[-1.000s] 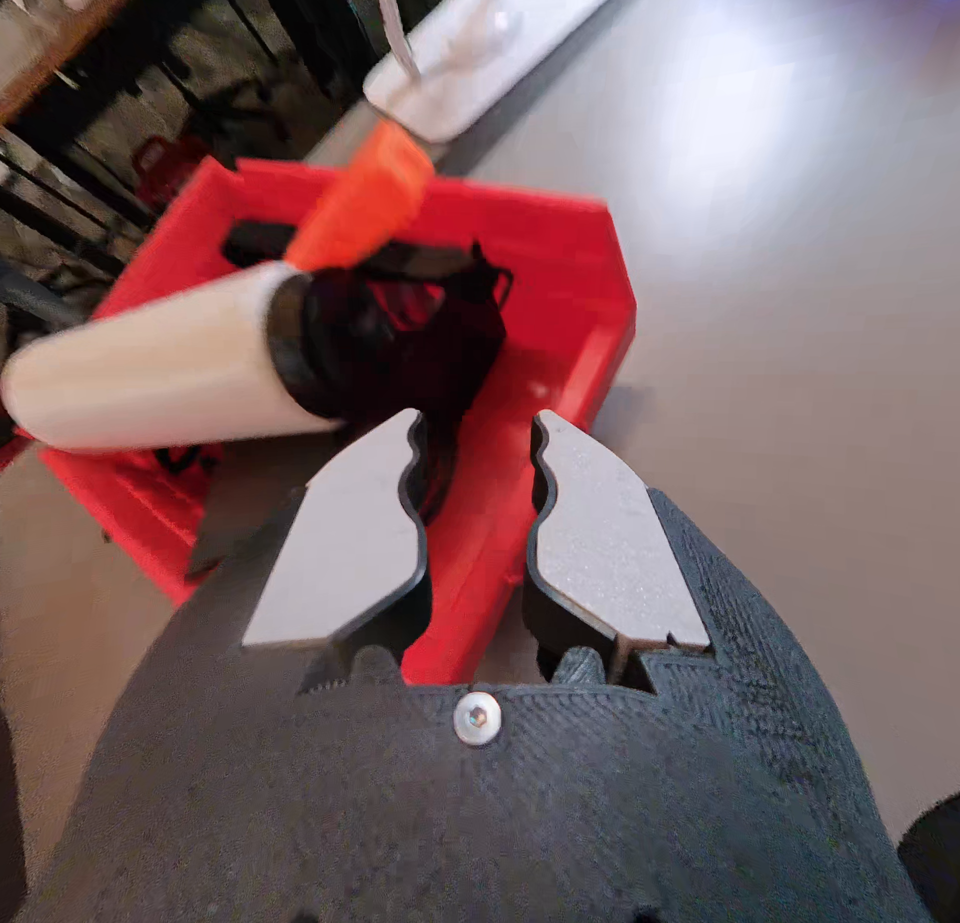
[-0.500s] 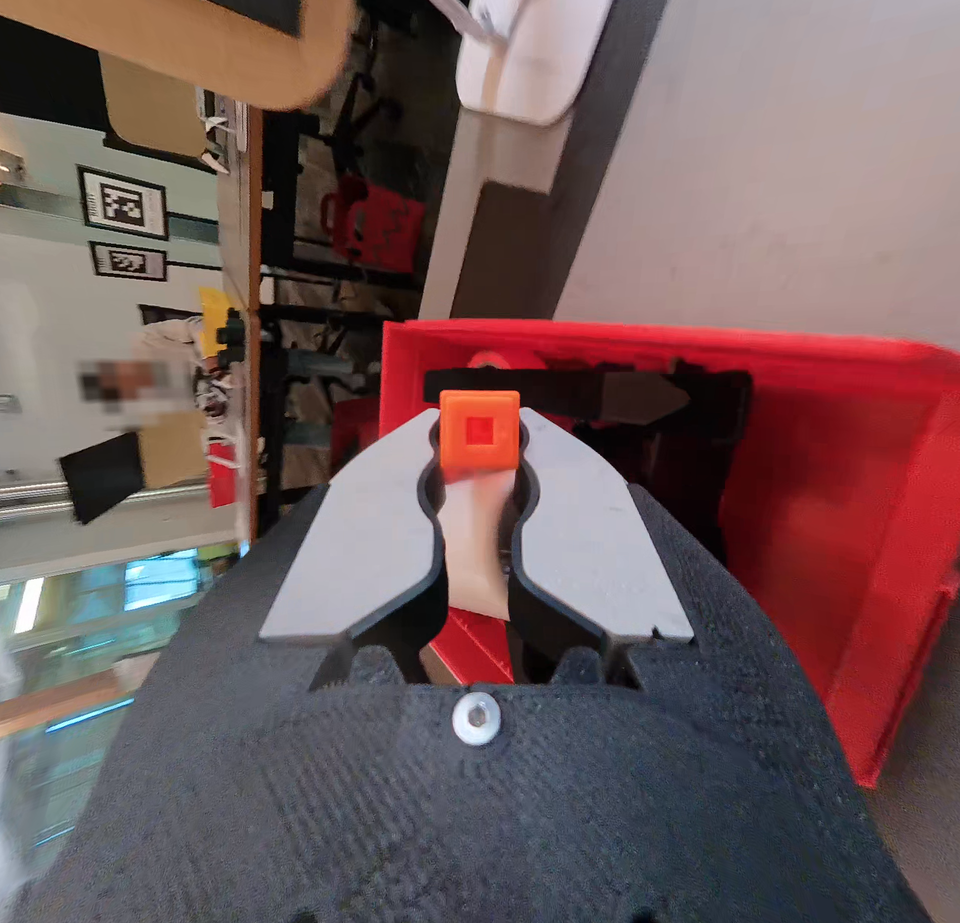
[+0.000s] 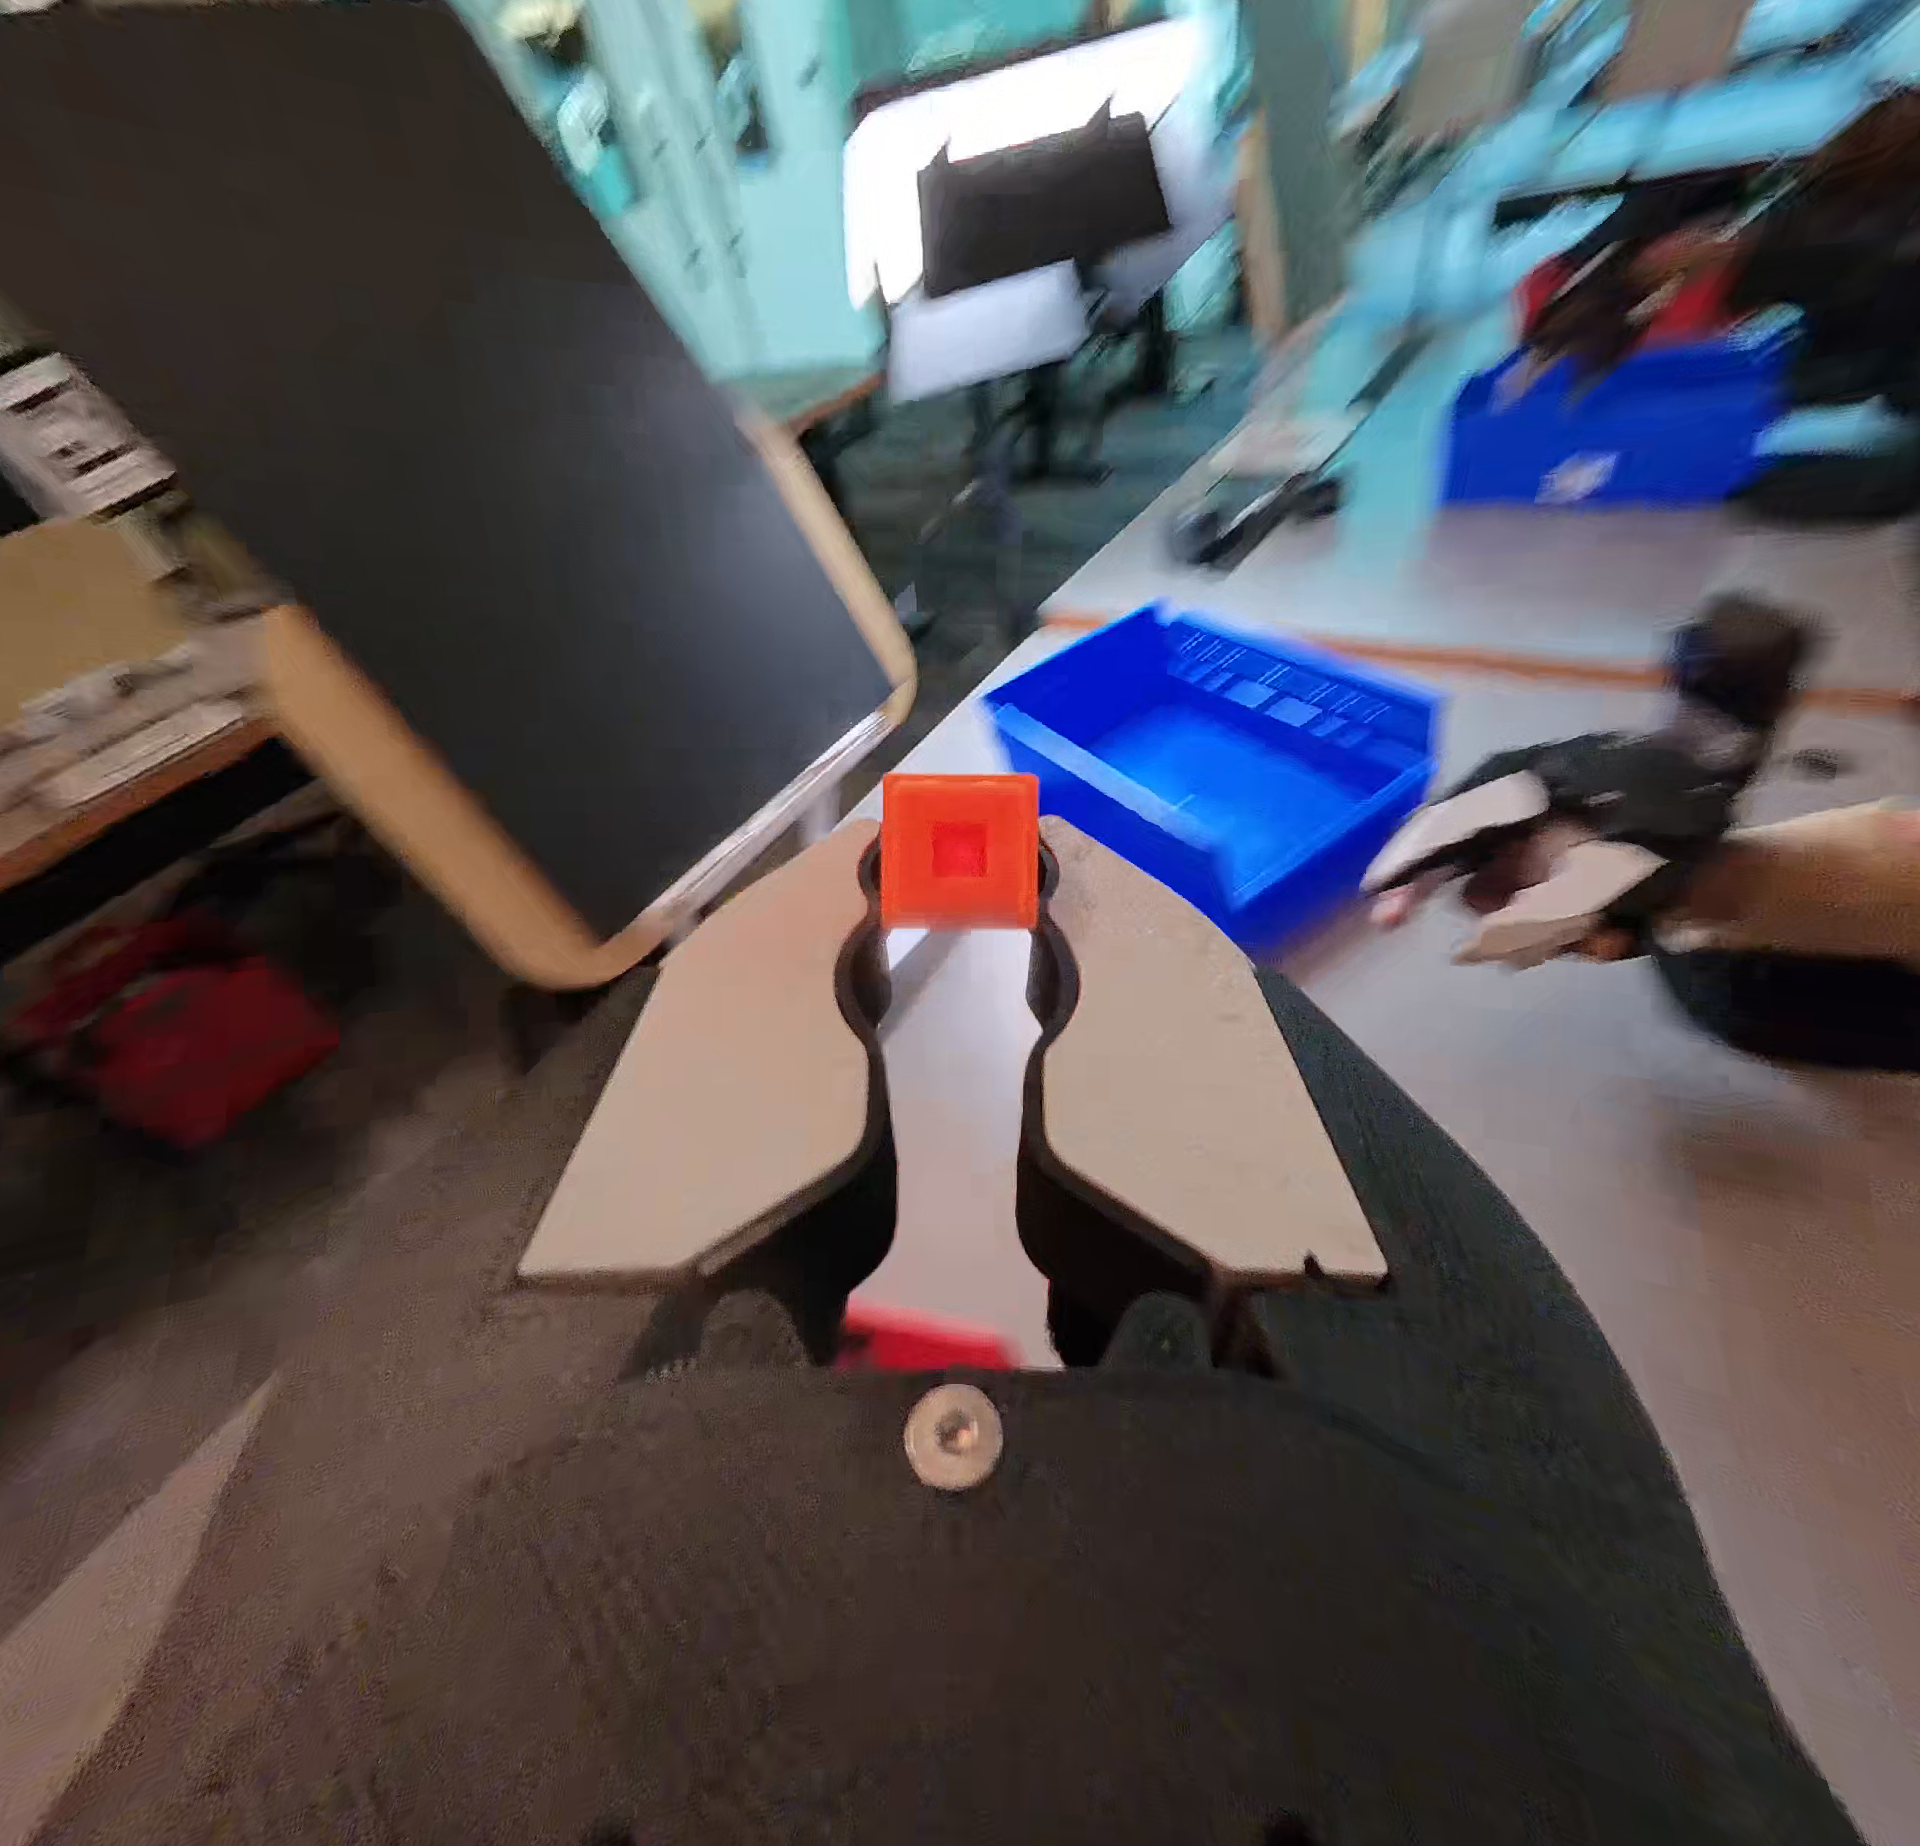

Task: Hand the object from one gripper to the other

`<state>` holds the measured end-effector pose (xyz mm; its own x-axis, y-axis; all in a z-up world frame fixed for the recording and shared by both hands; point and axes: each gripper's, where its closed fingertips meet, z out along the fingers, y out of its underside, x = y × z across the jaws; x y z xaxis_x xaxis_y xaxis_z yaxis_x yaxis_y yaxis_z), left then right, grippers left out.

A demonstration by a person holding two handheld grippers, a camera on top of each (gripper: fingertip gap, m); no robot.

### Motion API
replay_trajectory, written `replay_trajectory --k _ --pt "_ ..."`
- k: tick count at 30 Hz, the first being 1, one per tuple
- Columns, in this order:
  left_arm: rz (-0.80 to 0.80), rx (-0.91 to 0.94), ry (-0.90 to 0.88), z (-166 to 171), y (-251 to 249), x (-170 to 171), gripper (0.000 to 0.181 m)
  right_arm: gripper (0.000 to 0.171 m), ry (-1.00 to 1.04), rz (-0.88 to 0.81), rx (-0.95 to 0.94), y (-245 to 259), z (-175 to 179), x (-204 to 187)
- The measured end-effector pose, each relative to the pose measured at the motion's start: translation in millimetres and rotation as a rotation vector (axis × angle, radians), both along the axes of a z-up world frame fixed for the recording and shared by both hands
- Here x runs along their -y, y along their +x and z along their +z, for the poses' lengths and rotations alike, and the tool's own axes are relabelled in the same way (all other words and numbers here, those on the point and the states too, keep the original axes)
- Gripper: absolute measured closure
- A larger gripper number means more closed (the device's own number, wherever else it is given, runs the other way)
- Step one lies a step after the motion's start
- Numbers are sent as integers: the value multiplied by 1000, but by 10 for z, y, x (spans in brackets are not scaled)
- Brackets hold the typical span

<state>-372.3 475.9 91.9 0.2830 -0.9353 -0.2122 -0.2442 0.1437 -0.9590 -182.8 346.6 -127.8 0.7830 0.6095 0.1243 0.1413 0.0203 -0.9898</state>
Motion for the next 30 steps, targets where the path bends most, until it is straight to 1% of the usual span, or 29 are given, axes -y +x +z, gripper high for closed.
replay_trajectory --k 3,6,8,9,10,11,12,14,16,18,20,24,25,26,27,28,29,30 --pt "-196 186 -81 -21 266 477 158 115 42 69 -128 -135 498 -34" --pt "-350 333 -151 -108 467 815 158 98 78 127 -295 -189 965 -95" --pt "-451 393 -208 -187 567 983 159 98 105 197 -387 -215 1217 -86" --pt "-497 405 -235 -235 616 1051 159 107 119 237 -413 -234 1315 -61" --pt "-531 397 -251 -297 671 1105 158 123 151 297 -430 -269 1420 11" --pt "-566 414 -253 -310 696 1155 158 148 185 378 -427 -330 1506 124" --pt "-621 463 -268 -260 675 1213 158 148 178 423 -402 -380 1544 180" --pt "-717 520 -325 -157 624 1306 158 148 167 538 -307 -503 1547 301" --pt "-729 471 -293 -176 592 1351 158 148 187 583 -288 -534 1582 333" --pt "-715 462 -289 -219 558 1344 158 149 197 612 -306 -543 1619 337" --pt "-692 505 -308 -237 540 1271 157 148 196 590 -310 -578 1571 270" --pt "-607 472 -300 -341 623 1163 158 148 146 577 -398 -551 1361 132" --pt "-579 445 -286 -375 644 1137 158 148 117 578 -393 -553 1286 98" --pt "-545 392 -268 -436 665 1103 158 148 67 573 -329 -579 1158 54" --pt "-498 333 -247 -505 678 1058 158 145 15 531 -193 -593 969 -26" --pt "-440 278 -217 -574 671 995 158 138 0 441 -42 -537 804 -141" --pt "-397 200 -193 -678 651 951 158 128 10 364 60 -452 723 -218" --pt "-393 105 -190 -812 631 962 158 125 1 335 125 -397 683 -225"
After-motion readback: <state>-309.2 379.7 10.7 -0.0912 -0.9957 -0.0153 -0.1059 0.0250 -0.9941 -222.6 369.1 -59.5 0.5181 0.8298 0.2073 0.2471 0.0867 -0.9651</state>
